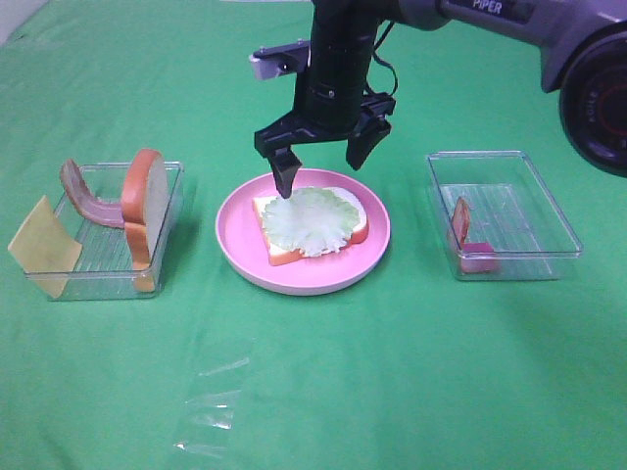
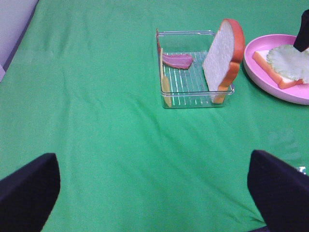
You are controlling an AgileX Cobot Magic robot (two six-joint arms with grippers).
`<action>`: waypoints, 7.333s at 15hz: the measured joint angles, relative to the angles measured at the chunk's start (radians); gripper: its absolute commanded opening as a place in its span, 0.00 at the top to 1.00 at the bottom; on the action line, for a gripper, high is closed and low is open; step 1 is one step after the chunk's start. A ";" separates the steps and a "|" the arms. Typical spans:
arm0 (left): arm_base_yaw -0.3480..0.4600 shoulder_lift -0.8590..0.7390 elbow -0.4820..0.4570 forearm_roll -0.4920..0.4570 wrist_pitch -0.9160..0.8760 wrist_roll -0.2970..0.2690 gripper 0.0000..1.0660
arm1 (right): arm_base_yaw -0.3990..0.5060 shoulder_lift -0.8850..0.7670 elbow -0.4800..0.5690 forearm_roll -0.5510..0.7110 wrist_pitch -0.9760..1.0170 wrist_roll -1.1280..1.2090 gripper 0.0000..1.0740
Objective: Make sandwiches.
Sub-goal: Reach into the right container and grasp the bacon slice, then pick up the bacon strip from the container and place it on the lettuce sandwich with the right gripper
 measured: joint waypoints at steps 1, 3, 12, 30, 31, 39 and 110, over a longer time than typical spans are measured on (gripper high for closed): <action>0.000 0.000 0.000 0.000 0.000 0.000 0.08 | 0.000 -0.022 -0.008 -0.001 0.000 -0.008 0.08; 0.000 0.000 0.000 0.000 0.000 0.000 0.08 | 0.000 -0.065 -0.016 -0.016 0.003 -0.010 0.08; 0.000 0.000 0.000 0.000 0.000 0.000 0.08 | -0.138 -0.313 0.210 -0.074 0.004 -0.010 0.08; 0.000 0.000 0.000 0.000 0.000 0.000 0.08 | -0.338 -0.527 0.612 0.081 -0.058 0.020 0.08; 0.000 0.000 0.000 0.000 0.000 0.000 0.08 | -0.338 -0.527 0.612 0.092 -0.078 0.021 0.08; 0.000 0.000 0.000 0.000 0.000 0.000 0.08 | -0.338 -0.415 0.612 0.096 -0.099 0.036 0.08; 0.000 0.000 0.000 0.000 0.000 0.000 0.08 | 0.035 -0.414 0.400 0.284 -0.305 0.007 0.98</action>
